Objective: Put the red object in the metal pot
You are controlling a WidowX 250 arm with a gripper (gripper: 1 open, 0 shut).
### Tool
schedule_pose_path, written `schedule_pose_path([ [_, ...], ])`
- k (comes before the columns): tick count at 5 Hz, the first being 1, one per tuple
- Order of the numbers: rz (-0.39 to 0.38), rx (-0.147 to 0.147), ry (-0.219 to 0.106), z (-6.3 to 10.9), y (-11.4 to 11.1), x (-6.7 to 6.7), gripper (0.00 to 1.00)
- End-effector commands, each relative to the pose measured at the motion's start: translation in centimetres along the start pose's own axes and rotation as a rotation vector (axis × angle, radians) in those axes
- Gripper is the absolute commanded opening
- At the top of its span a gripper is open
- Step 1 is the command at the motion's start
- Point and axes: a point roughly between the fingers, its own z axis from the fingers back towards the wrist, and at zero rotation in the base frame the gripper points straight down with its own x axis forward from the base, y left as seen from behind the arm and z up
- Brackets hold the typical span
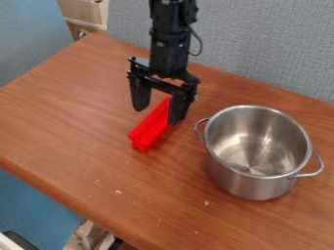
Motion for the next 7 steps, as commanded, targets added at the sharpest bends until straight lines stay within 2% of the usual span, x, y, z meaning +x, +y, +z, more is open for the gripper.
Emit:
schedule_pose_path([
  [1,0.006,0.009,-0.043,0.9,0.9,0.5,1.00],
  [7,-0.001,0.002,-0.026,-0.8,2.1,1.5,1.00],
])
